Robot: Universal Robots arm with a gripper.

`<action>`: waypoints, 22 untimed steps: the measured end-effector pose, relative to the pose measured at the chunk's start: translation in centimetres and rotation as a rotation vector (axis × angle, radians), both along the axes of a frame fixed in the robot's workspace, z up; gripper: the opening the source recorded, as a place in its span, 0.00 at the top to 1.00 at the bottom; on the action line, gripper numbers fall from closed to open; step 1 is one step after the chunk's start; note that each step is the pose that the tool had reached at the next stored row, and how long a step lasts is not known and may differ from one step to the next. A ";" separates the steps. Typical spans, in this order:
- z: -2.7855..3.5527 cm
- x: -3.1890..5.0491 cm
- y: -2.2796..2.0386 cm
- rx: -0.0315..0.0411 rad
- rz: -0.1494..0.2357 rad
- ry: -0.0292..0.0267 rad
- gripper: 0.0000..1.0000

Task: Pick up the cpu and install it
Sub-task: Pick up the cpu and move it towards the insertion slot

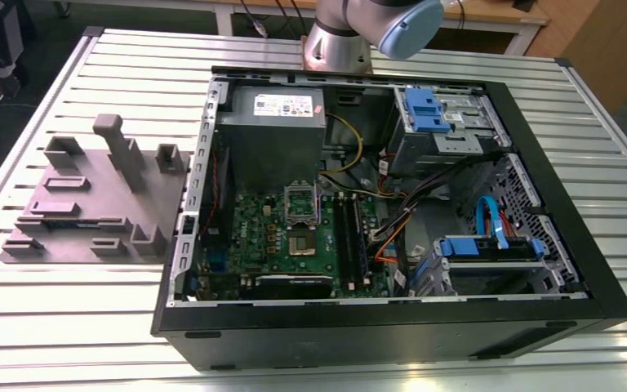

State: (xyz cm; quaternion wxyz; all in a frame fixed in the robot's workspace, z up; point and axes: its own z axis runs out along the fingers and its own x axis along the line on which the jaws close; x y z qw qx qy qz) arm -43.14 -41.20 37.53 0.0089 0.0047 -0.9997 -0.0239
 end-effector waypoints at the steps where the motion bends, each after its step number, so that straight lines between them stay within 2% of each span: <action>1: 0.00 0.02 0.00 0.0000 0.000 0.0000 0.53; 20: 0.00 0.35 -0.01 0.0000 0.000 0.0001 0.53; 22: 0.01 0.36 -0.05 -0.0001 -0.009 0.0002 0.53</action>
